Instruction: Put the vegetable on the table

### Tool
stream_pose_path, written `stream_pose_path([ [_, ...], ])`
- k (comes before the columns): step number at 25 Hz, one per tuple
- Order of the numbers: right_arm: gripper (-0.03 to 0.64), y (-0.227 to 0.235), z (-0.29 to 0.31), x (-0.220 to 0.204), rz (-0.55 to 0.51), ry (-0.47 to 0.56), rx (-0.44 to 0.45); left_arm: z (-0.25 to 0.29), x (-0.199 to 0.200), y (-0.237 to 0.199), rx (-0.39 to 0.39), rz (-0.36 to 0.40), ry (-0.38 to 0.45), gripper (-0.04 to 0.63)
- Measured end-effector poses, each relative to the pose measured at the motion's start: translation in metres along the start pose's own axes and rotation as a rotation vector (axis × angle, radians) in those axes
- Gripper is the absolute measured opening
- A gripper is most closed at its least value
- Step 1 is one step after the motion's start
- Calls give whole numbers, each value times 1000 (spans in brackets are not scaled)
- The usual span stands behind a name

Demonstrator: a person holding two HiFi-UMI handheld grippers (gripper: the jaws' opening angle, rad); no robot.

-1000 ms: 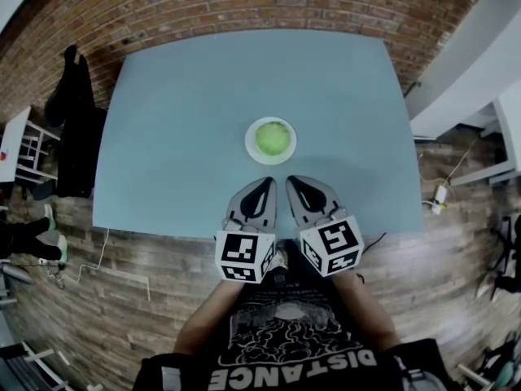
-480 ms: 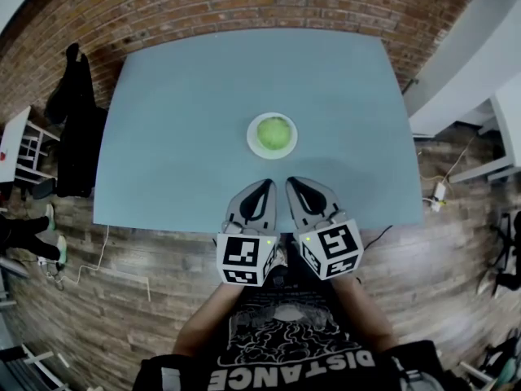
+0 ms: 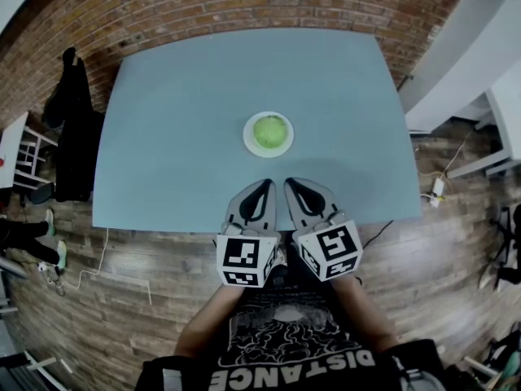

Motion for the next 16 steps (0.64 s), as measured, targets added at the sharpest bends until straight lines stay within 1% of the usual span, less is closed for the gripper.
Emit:
stream_pose_path([
  [3, 8, 1, -1, 1, -3, 1, -3, 1, 0, 0, 3, 13, -3, 2],
  [16, 8, 2, -1, 1, -4, 5, -1, 1, 0, 0, 7, 15, -7, 2],
])
Point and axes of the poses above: the fingertips, and each gripper's own axes: z forward along the fingers, y to its right, x out of its top, the point moved 5 cm from there along -z, backward along the fingers, and after that the axes turned 5 degrees about z, right-handed, at the moved point
